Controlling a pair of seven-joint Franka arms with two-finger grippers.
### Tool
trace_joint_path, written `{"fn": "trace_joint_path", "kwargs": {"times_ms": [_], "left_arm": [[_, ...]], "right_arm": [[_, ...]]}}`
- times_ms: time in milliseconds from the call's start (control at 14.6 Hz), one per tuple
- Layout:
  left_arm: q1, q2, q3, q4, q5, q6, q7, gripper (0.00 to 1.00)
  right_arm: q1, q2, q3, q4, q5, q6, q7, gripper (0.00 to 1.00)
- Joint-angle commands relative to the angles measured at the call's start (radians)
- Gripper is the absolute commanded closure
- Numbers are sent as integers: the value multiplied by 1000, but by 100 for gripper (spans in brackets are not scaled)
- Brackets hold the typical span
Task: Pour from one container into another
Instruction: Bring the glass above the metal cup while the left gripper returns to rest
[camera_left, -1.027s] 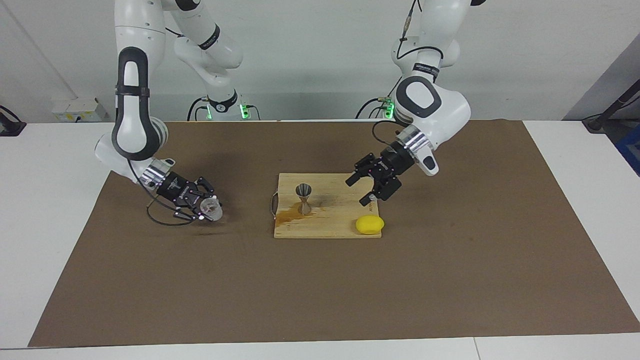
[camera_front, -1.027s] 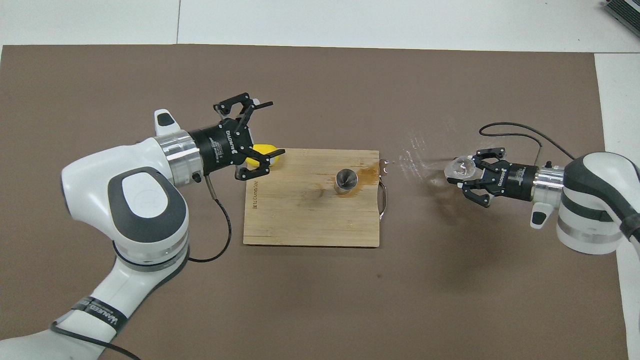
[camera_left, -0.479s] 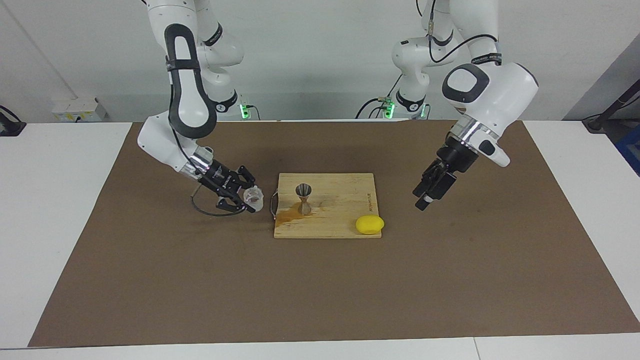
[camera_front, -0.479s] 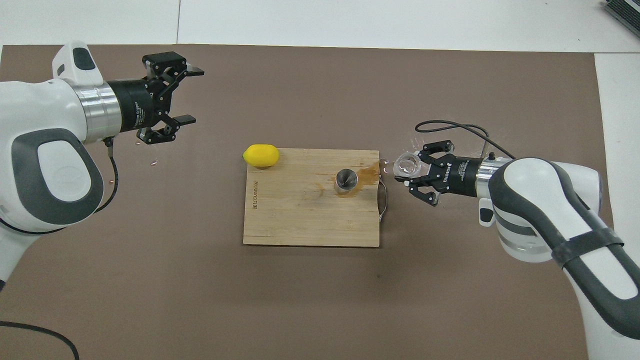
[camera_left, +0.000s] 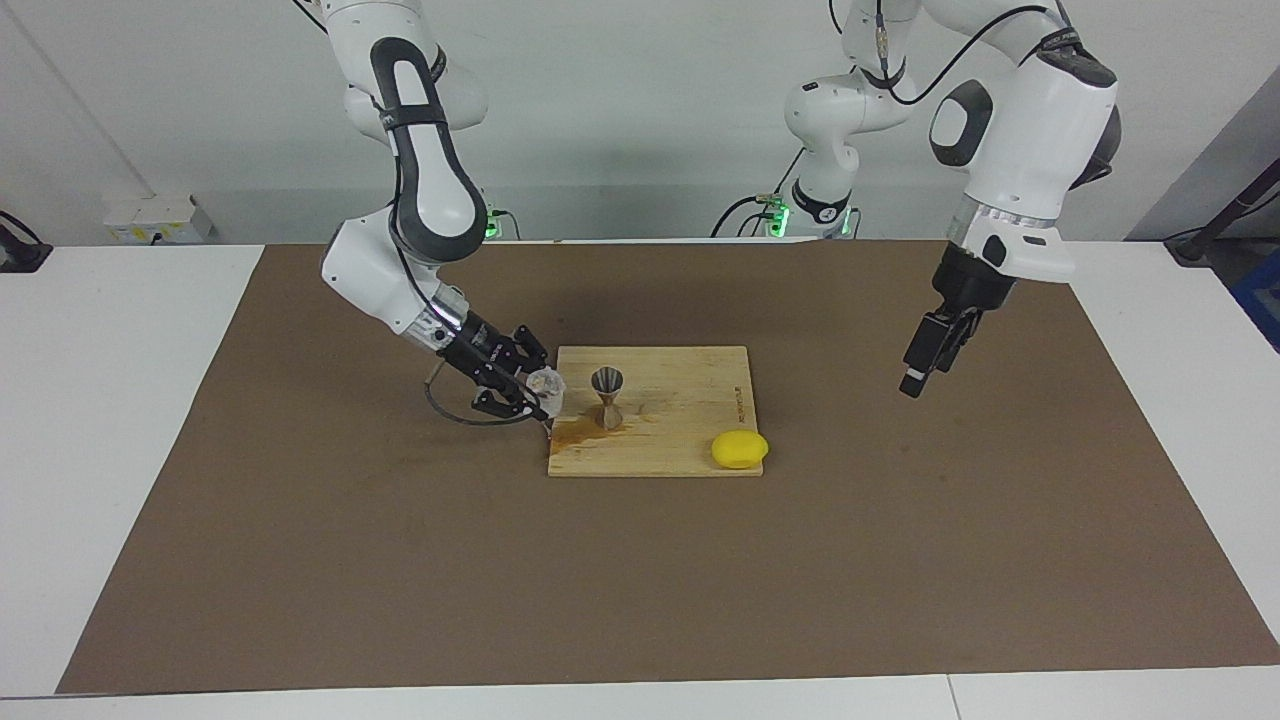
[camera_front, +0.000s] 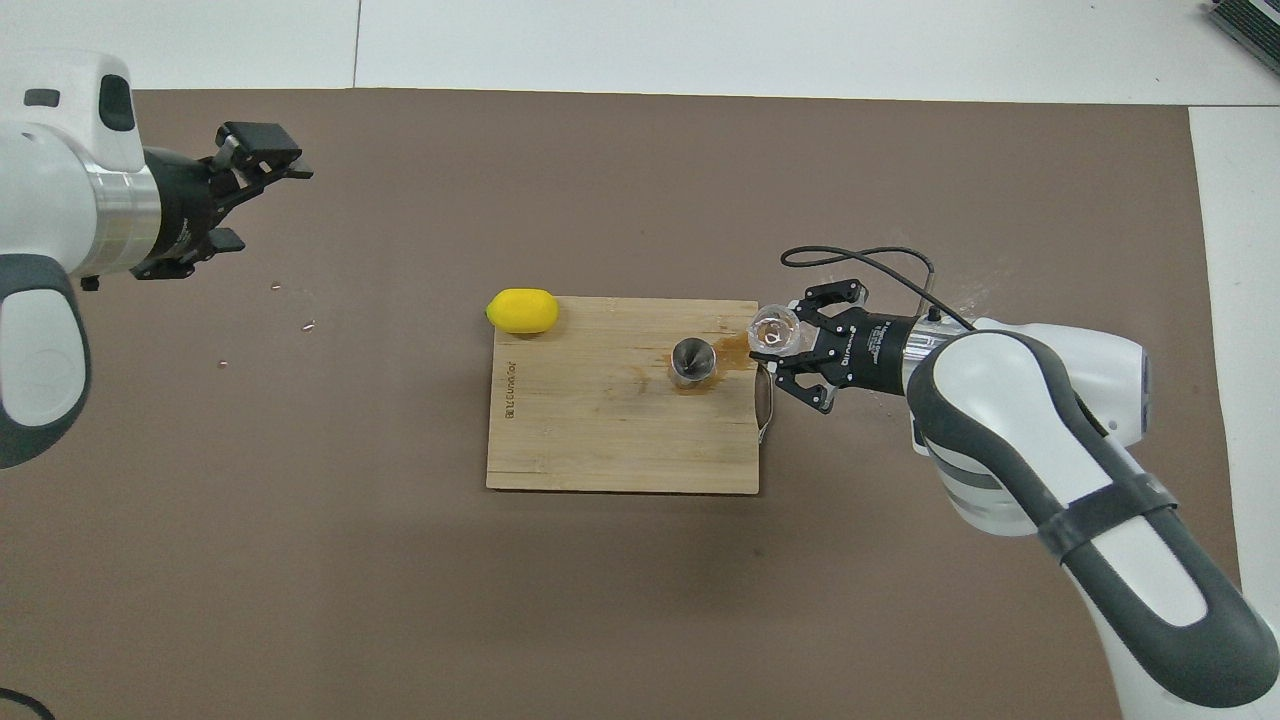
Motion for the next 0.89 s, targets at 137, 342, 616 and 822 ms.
{"fn": "trace_joint_path", "kwargs": {"times_ms": [137, 342, 616, 822], "left_arm": [[83, -54, 1, 26, 24, -264, 481, 0], [99, -76, 4, 44, 94, -418, 637, 0], [102, -74, 8, 104, 121, -564, 729, 0], [106, -86, 5, 102, 119, -563, 723, 0]], "right_arm": [[49, -6, -2, 2, -79, 55, 79, 100], [66, -5, -2, 16, -141, 58, 123, 100], [78, -6, -2, 24, -226, 61, 142, 100], [78, -11, -2, 24, -274, 60, 142, 100]]}}
